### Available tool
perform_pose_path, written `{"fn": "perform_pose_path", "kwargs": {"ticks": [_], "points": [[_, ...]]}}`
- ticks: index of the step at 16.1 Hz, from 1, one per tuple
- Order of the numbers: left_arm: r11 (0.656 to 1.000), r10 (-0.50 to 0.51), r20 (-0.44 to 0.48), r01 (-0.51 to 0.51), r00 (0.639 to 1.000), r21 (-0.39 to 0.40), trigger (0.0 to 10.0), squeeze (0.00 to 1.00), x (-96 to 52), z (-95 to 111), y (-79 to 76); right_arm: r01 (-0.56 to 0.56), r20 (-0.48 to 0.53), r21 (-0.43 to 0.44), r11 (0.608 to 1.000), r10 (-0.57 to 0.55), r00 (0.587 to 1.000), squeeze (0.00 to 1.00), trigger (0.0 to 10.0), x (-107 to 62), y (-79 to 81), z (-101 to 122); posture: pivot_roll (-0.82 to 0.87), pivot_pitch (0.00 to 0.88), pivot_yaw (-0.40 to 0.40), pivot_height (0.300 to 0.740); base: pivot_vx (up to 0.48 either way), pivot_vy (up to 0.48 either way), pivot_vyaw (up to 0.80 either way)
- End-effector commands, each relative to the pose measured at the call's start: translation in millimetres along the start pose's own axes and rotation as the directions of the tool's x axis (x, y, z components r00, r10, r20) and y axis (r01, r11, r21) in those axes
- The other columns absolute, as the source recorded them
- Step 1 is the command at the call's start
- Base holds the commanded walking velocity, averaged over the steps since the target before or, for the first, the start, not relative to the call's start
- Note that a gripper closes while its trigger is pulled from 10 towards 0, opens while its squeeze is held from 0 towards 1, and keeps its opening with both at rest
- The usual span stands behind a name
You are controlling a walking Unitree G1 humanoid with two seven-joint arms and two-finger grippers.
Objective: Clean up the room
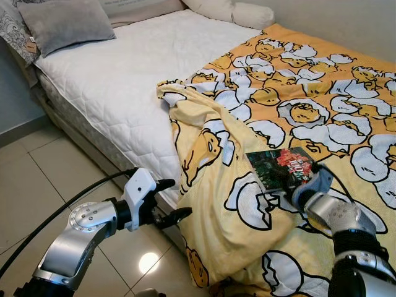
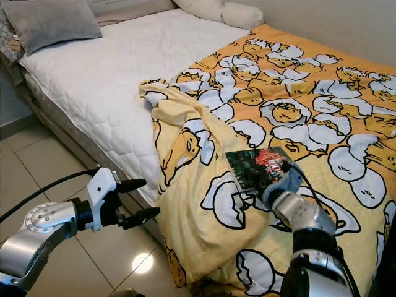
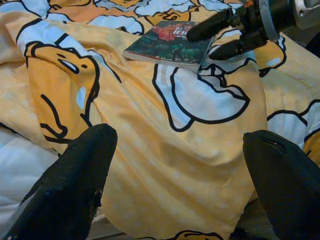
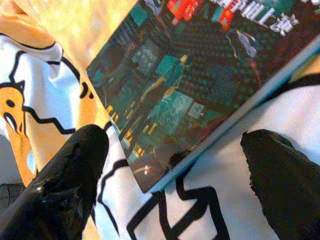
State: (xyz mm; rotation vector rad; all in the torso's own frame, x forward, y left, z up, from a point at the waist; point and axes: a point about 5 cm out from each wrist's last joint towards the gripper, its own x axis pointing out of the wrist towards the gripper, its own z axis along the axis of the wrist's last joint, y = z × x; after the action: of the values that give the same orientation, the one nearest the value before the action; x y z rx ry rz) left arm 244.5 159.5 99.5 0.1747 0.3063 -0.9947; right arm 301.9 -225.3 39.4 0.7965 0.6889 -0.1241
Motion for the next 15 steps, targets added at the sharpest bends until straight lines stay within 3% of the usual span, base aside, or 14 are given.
{"fn": "perform_pose_path", "kwargs": {"ticks": [1,5,10,15], "points": [[0.999,-0.023,-0.004,0.023,1.0,0.025,10.0,0.0,1.4,5.2,-0.6,-0.011,0.019,0.006,1.0,0.01,1.0,0.0,10.0,-2.0,2.7,5.3,-0.05,0.0,-0.058,0.74,0.0,0.0,0.0],[0.999,-0.027,-0.008,0.028,1.0,0.031,10.0,0.0,2.4,6.5,2.8,-0.012,0.012,0.004,1.0,0.012,1.0,0.0,10.0,0.2,4.6,2.0,-0.06,0.0,-0.055,0.74,0.0,0.0,0.0],[0.999,-0.04,-0.009,0.04,0.999,0.034,10.0,0.0,0.5,7.9,4.7,-0.038,0.023,0.073,0.997,0.036,0.999,0.0,10.0,12.4,13.5,-1.5,-0.05,0.0,-0.047,0.74,0.0,0.0,0.0],[0.998,-0.057,-0.025,0.058,0.998,0.038,10.0,0.0,-1.6,8.1,5.2,0.02,-0.019,0.065,0.998,-0.019,1.0,0.0,10.0,23.6,13.0,-21.4,-0.03,0.0,-0.038,0.74,0.0,0.0,0.0]]}}
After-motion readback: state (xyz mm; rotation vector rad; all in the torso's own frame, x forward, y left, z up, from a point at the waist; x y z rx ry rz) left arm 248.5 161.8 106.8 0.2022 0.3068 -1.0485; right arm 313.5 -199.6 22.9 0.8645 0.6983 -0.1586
